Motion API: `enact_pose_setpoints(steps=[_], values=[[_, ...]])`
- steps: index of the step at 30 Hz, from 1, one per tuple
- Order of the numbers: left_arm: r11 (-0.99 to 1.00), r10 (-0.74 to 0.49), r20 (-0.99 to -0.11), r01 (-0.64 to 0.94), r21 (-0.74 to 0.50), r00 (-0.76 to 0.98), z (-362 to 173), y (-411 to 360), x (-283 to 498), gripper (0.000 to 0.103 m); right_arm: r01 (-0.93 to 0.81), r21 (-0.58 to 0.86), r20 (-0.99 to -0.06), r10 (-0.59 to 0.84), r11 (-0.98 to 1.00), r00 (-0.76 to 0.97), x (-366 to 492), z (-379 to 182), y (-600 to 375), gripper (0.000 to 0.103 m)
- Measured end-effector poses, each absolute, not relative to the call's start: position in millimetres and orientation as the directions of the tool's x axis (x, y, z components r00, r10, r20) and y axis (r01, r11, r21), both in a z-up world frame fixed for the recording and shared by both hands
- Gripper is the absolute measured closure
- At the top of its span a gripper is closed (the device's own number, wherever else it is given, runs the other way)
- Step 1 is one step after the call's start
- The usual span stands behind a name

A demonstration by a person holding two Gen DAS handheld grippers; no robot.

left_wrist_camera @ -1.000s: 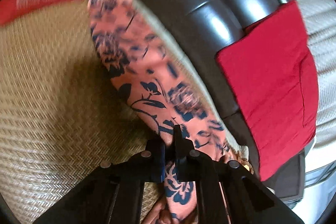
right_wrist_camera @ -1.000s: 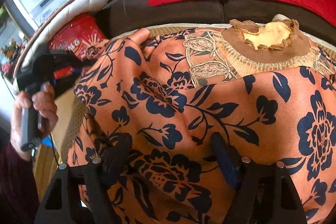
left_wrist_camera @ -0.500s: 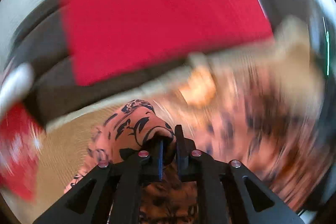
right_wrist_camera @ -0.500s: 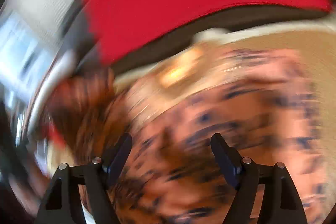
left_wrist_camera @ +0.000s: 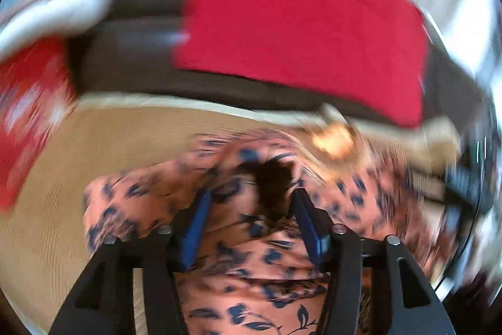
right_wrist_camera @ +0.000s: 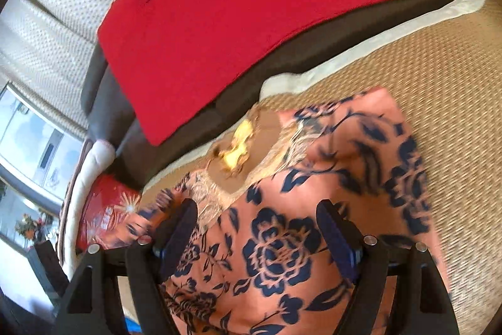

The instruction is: Fold small clothes

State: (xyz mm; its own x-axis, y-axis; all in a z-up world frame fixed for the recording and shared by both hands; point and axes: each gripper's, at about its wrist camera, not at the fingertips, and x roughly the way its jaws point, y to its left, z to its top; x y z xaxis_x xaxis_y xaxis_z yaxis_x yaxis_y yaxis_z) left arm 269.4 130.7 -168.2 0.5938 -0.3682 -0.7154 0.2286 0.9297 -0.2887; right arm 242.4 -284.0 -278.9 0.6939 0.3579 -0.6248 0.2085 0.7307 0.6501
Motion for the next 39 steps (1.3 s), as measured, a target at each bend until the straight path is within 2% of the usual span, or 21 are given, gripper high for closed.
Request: enact_pose_setpoints(steps=[3, 6, 10, 15, 24, 26, 27, 28, 29, 32, 34, 36, 38, 39], values=[[0.92, -0.31, -0.774, -0.032, -0.391, 0.553, -192.0, 188.0, 284.6, 0.045, 0.176, 0.624, -0.637, 0.366, 0.761, 0.678, 241.8, -277.4, -264.4, 0.021], [0.847, -0.354, -0.792, -0.189, -0.498, 0.498, -223.6, 214.7, 289.3, 0.045, 0.137, 0.609, -0.635, 0.376, 0.781, 0.675, 238.0, -273.9, -248.4, 0.021], [0.698, -0.476, -0.73, -0.295, -0.653, 0.49, -247.4, 235.7, 280.7, 0.045, 0.12, 0.594, -0.636, 0.373, 0.796, 0.675, 242.8, -273.2, -234.0, 0.021], [0.598, -0.525, -0.706, -0.384, -0.704, 0.476, -267.0, 242.2, 274.7, 0.047, 0.124, 0.59, -0.644, 0.372, 0.798, 0.669, 250.3, -276.4, -228.8, 0.021], [0.508, -0.578, -0.66, -0.421, -0.751, 0.48, -279.3, 221.1, 273.8, 0.047, 0.109, 0.572, -0.649, 0.367, 0.813, 0.666, 246.4, -275.7, -222.6, 0.021], [0.511, -0.554, -0.668, -0.43, -0.744, 0.497, -282.9, 222.0, 267.8, 0.054, 0.109, 0.563, -0.651, 0.359, 0.819, 0.669, 245.4, -274.8, -223.4, 0.021], [0.518, -0.538, -0.674, -0.433, -0.738, 0.506, -282.1, 222.3, 267.4, 0.067, 0.108, 0.56, -0.65, 0.354, 0.822, 0.673, 244.9, -274.2, -224.0, 0.021], [0.518, -0.532, -0.672, -0.431, -0.739, 0.515, -282.1, 224.0, 269.1, 0.087, 0.108, 0.559, -0.648, 0.352, 0.822, 0.676, 244.3, -273.8, -224.9, 0.021], [0.52, -0.517, -0.667, -0.422, -0.743, 0.537, -279.9, 224.9, 269.2, 0.095, 0.108, 0.557, -0.646, 0.349, 0.823, 0.679, 243.8, -273.3, -226.1, 0.022], [0.562, -0.461, -0.668, -0.39, -0.729, 0.584, -261.0, 230.0, 276.7, 0.096, 0.12, 0.537, -0.644, 0.315, 0.835, 0.697, 240.0, -271.2, -231.9, 0.023], [0.658, -0.382, -0.666, -0.317, -0.683, 0.641, -232.0, 218.6, 277.7, 0.097, 0.133, 0.524, -0.64, 0.286, 0.841, 0.713, 236.8, -268.5, -237.7, 0.026], [0.799, -0.295, -0.637, -0.181, -0.573, 0.712, -188.7, 188.0, 275.6, 0.097, 0.152, 0.523, -0.634, 0.265, 0.839, 0.726, 233.3, -266.0, -247.2, 0.026], [0.873, -0.269, -0.603, -0.074, -0.482, 0.751, -162.9, 157.7, 276.4, 0.097, 0.174, 0.532, -0.629, 0.249, 0.829, 0.737, 229.9, -264.8, -258.2, 0.026], [0.916, -0.268, -0.57, 0.023, -0.399, 0.776, -144.3, 126.0, 270.5, 0.097, 0.189, 0.532, -0.628, 0.235, 0.825, 0.742, 227.9, -264.4, -264.7, 0.026]])
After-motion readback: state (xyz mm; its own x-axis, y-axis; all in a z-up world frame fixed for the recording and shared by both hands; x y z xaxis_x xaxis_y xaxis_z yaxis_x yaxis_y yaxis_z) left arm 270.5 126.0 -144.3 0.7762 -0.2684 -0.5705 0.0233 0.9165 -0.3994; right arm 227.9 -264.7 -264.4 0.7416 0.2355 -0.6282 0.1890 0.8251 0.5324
